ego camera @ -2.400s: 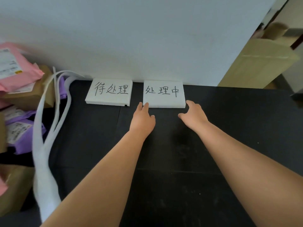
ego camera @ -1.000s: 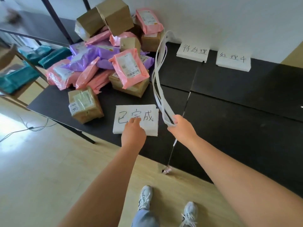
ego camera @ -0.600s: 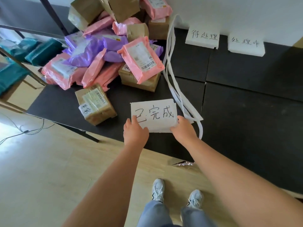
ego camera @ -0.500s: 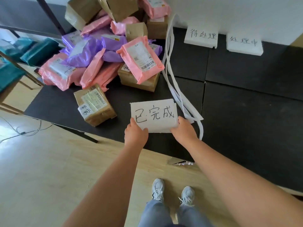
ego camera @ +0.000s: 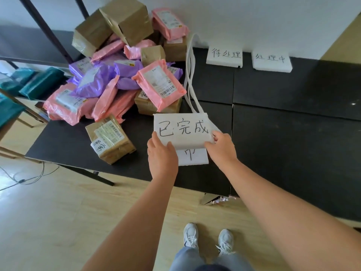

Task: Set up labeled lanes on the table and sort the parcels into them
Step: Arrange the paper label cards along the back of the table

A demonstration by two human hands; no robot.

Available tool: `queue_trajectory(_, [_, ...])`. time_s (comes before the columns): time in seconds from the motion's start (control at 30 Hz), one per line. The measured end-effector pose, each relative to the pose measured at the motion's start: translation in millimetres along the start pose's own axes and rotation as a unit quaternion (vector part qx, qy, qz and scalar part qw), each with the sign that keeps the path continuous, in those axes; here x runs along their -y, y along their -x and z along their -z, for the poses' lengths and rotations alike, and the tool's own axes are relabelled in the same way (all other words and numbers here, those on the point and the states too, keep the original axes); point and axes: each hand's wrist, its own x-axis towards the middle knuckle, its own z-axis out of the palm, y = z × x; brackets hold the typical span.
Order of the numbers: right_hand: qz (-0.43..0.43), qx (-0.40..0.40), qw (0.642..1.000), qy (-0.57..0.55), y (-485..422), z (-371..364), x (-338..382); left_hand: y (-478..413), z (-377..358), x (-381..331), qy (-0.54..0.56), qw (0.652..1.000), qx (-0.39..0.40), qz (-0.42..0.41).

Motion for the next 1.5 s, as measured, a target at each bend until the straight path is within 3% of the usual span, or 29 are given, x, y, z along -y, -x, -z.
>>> queue_trajectory(0.47, [-0.087, -0.183, 0.974, -0.103, 1.0, 172.7, -94.5, 68.4, -84.0, -144.1, -0.010, 0.986, 0.127, -0.110])
queue_trajectory(0.67, [-0.094, -0.187, 0.972, -0.110, -5.7, 274.1, -167.6, 123.5, -150.7, -220.8, 0.032, 0.977, 0.148, -0.151])
queue_trajectory(1.0, [-0.117, -0.179, 0.971, -0.106, -32.8, 404.1, -257.1, 185.3, -253.7, -311.1, 0.122, 0.977, 0.159, -0.068])
queue_trajectory(1.5, [-0.143, -0.185, 0.970, -0.062, -172.6, 492.9, -290.0, 92.2, -366.2, -437.1, 0.052, 0.971, 0.194, -0.126])
